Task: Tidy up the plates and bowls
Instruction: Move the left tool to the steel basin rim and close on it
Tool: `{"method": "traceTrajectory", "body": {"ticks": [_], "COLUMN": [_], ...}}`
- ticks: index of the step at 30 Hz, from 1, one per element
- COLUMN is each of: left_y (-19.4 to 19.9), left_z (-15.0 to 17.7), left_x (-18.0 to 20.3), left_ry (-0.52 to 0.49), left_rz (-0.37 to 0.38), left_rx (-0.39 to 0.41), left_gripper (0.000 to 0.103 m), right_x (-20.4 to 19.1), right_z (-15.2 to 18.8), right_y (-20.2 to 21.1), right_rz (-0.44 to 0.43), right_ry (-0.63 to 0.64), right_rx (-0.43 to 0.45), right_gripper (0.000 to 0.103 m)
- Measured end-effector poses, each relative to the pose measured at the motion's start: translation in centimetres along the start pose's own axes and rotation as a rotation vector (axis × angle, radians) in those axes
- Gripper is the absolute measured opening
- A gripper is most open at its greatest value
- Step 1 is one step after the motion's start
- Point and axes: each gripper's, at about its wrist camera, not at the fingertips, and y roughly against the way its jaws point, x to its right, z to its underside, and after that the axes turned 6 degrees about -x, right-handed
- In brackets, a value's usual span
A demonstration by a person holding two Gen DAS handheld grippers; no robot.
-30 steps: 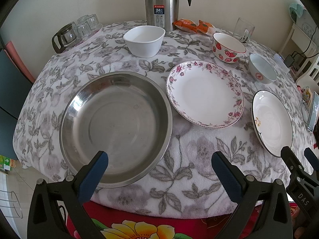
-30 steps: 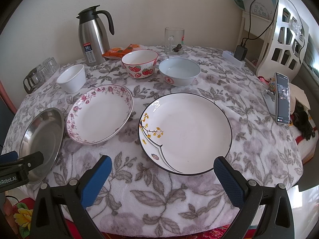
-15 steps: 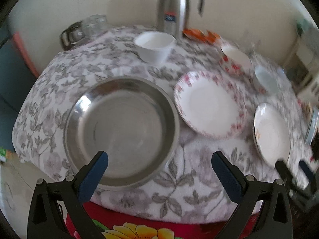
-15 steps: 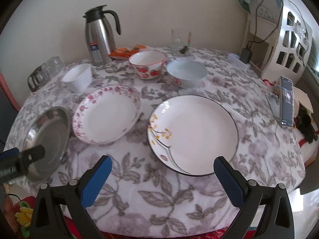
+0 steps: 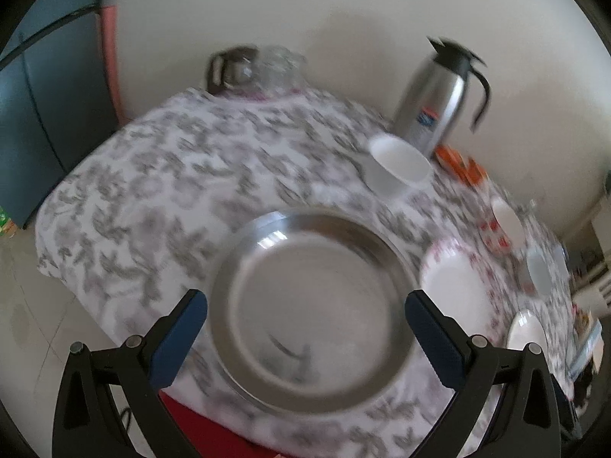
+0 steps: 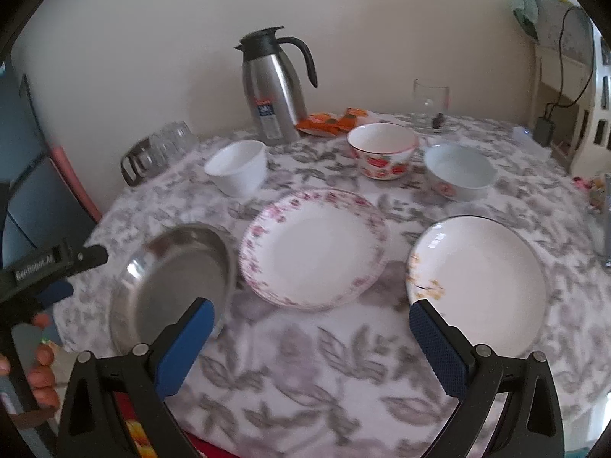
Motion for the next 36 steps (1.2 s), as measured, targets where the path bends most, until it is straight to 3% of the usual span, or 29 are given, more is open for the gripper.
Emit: {"method": "traceTrajectory", "body": {"ticks": [4,7,11,15,18,20,23,26,30,36], "left_y": [-0.5,-1.3,-3.1,-5.8,-7.1,-7.7,-8.4,-9.2,-10.2,-11.6], "left_z": [-1.0,-1.3,-1.4,-1.2,-0.9,-0.8,-0.7,-0.7,-0.8,-1.1], "left_x": [-3.4,-5.5,-7.4,-8.6,-9.0,-9.2,-9.4,-9.7,-9.8,-9.9], "left_ry": [0.056,0.108,0.156,0.206,0.221,0.227,0.238,0.246,0.241,0.231], "left_rz": [0.016,0.027,0.052,0.004,0.014,0.022,0.021,0.024,0.035,0.057], "left_rx": [0.069,0.094,0.049,-0.067,-0.1,-0.116,-0.132,-0.151,-0.177,-0.217], "left_gripper": [0.103,0.103,0.103,0.103,0.103,0.103,0.103,0.103,0.101,0.08], "right_x": [-1.4,-3.1,-3.9,-4.0,-4.2,-4.2,-4.6,-4.8,-5.0,-5.4], "right_z": [-0.6,-0.6,-0.4,-0.3,-0.1,0.0,0.1,0.4,0.4,0.4], "right_y": [-2.2,-4.2,-6.2,-8.3,-9.5,-10.4,-11.6,-12.6,-13.2,-14.2], "right_rz": [-0.106,-0.104,-0.129,-0.128,-0.115,-0.115,-0.104,-0.107,-0.122,-0.134], "right_ry": [-0.005,0.033,0.028,0.0,-0.015,-0.025,-0.022,-0.022,-0.022,-0.036], "right_rx": [-0.067,-0.124,-0.18,-0.219,-0.255,-0.271,-0.295,-0.325,-0.328,-0.353], "right_gripper": [0.103,0.103,0.103,0.103,0.101,0.092,0.089,0.077,0.072,0.059]}}
